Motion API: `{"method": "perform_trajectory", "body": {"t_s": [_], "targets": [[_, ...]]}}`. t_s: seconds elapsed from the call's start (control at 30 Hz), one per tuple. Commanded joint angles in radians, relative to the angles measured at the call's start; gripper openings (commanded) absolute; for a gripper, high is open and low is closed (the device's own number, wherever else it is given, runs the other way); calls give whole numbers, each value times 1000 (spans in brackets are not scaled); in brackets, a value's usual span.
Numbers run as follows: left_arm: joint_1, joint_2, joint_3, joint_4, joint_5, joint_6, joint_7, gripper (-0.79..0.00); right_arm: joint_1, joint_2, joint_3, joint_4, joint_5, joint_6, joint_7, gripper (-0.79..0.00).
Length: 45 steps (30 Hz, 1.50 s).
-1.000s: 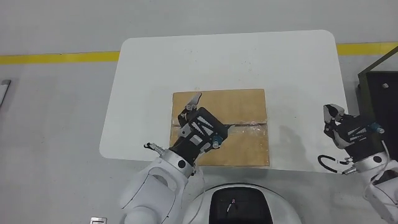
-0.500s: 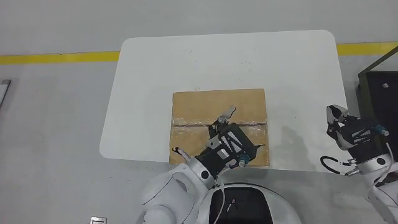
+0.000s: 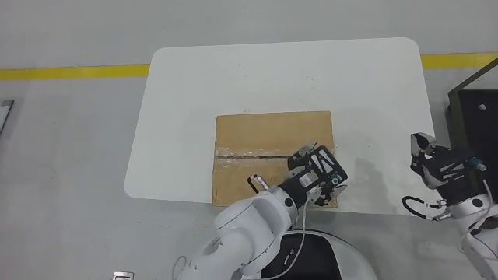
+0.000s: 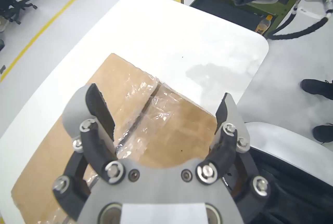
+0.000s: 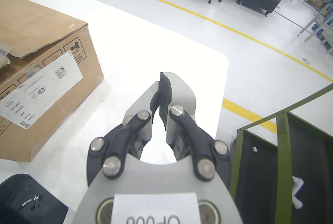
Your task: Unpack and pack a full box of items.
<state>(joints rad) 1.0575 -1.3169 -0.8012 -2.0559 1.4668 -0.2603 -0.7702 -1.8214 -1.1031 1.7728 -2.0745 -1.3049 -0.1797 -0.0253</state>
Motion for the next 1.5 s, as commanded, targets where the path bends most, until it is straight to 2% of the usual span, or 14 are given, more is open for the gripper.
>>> {"method": "perform_trajectory", "body": {"t_s": [0.0,0.13,0.2,0.33,0.4,0.67,0.7,0.73,0.83,1.0,1.17,1.27,1.47], "targets": [[-11,-4,6,12,2,-4,-17,0,0,-1,2,1,2,-2,1,-785],[-24,-9,13,27,20,1,-44,0,4,-3,5,1,5,-3,8,-785],[-31,-12,14,33,36,0,-57,-52,6,-4,3,-1,4,-5,11,-785],[-36,-15,14,40,54,-2,-70,-305,11,-6,0,-2,4,-8,17,-785],[-38,-17,15,43,67,-9,-81,-400,14,-7,-1,-2,3,-9,20,-785],[-42,-23,17,54,99,-31,-93,-542,25,-10,-3,-7,3,-15,31,-785],[-42,-23,15,56,101,-31,-95,-591,26,-10,-3,-7,3,-15,32,-785],[-41,-24,13,57,103,-32,-96,-686,28,-11,-4,-6,2,-15,33,-785],[-37,-25,3,52,105,-28,-99,-785,29,-12,-6,-8,2,-17,34,-785],[-17,-22,-32,12,138,-15,-102,-785,36,-14,-9,-6,0,-18,38,-785],[35,-7,-129,-80,194,-8,-92,-785,41,-16,-11,-5,0,-21,41,-785],[81,7,-233,-160,227,-6,-98,-785,45,-17,-11,-3,0,-24,44,-785],[178,34,-519,-276,226,-41,-103,-785,59,-19,-21,0,-7,-36,51,-785]]}}
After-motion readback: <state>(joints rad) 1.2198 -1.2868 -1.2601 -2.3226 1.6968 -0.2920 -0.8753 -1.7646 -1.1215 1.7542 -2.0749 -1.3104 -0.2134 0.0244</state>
